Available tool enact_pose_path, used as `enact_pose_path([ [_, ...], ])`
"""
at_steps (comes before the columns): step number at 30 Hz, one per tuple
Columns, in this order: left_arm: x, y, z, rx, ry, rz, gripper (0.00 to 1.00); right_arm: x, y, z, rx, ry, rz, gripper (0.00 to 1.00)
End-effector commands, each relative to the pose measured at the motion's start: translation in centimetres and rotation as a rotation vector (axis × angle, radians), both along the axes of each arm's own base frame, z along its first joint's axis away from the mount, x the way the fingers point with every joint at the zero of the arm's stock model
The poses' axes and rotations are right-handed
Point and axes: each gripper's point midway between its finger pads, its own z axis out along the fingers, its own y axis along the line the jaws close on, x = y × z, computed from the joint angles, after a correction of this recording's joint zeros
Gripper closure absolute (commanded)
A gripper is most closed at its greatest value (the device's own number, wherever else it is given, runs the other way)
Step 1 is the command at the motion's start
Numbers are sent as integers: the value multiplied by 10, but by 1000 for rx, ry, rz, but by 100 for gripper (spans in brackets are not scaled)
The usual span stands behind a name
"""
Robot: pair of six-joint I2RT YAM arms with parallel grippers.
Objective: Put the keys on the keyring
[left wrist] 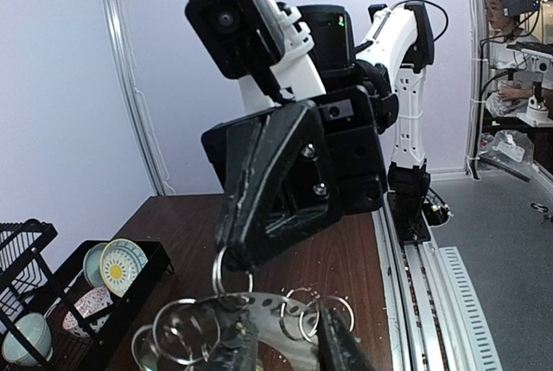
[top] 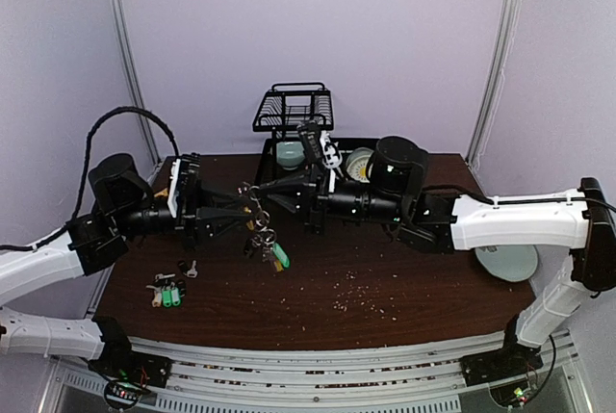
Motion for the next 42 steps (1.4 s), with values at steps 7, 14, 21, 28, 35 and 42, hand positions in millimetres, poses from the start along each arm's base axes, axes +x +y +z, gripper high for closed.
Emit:
enact_pose_path([
  [7,6,0,32,-43,-83,50,77,-7,5,22,21,-57,18,100],
  [14,16,-2,42,-56,-1,83,81,-15,6,20,17,-55,69,100],
  [21,4,-13,36,-16,27,-38,100,-11,7,18,5,-53,48,100],
  [28,1,-4,24,36,1,-1,71,-7,3,20,10,-52,25,100],
  [35,13,-12,6,82,87,14,92,-9,4,20,15,-52,37,100],
  [42,15,-9,5,76,76,37,100,-9,2,20,11,-51,32,100],
])
